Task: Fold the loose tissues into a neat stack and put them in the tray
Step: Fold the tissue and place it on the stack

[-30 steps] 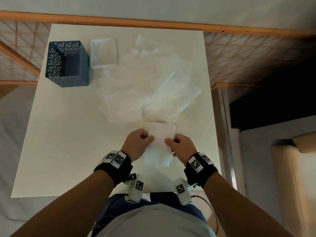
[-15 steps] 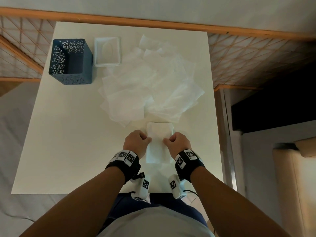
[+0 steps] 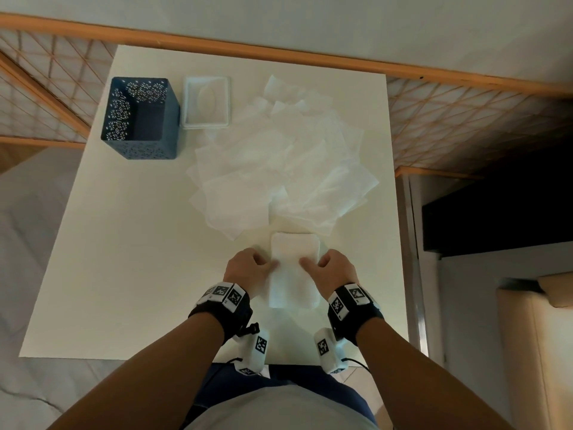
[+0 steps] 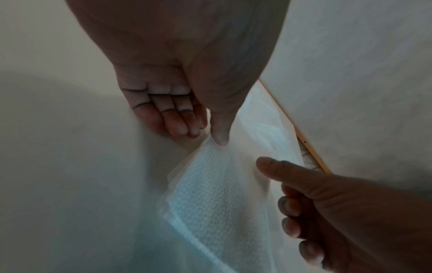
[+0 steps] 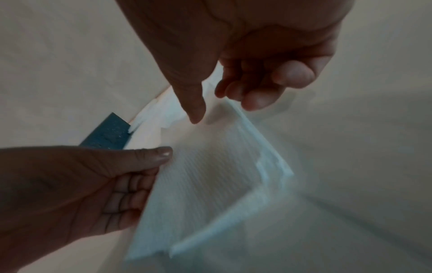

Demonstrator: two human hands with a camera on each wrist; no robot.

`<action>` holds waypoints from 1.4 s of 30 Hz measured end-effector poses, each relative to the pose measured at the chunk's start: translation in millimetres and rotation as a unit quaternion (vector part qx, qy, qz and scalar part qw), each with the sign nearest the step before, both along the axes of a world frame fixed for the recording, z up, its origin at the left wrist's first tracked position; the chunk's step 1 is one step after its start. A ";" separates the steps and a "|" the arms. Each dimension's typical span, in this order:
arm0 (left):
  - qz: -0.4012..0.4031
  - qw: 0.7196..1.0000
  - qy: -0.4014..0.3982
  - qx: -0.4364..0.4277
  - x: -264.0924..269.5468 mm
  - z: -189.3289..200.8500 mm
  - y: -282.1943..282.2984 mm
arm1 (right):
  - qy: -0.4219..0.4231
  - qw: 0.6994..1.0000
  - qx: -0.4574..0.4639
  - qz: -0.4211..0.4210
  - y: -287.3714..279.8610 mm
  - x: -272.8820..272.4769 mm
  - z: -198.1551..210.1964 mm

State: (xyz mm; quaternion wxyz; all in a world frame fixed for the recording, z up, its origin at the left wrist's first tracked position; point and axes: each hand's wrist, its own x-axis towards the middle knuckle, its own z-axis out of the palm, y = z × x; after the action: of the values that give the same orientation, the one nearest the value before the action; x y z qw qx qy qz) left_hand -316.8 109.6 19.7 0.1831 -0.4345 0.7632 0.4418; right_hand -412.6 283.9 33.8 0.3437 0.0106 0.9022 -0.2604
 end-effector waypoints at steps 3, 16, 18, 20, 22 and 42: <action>0.011 1.000 0.028 -0.005 11.3 10.8 -9.8 | 0.062 0.997 -0.012 0.049 -12.7 -10.1 21.8; 0.001 0.998 0.059 0.004 74.7 18.1 -51.3 | 0.242 0.847 0.045 0.471 -165.0 -78.5 2.5; 0.004 0.998 0.060 0.011 79.3 17.7 -55.7 | 0.260 0.815 0.071 0.513 -175.6 -79.1 -5.9; 0.008 0.998 0.063 0.020 81.0 17.9 -59.5 | 0.267 0.796 0.095 0.534 -181.9 -77.5 -12.0; 0.017 0.997 0.066 0.027 81.4 17.0 -62.1 | 0.269 0.791 0.112 0.538 -184.8 -75.2 -16.5; 0.008 0.997 0.074 0.025 74.7 19.8 -61.7 | 0.314 0.812 0.073 0.487 -179.0 -66.1 -5.0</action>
State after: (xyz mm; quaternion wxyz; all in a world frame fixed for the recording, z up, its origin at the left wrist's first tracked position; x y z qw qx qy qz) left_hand -242.1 47.8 39.5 0.1335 -0.4021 0.7601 0.4927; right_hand -478.7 104.8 28.9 0.1217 -0.4871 0.8646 0.0183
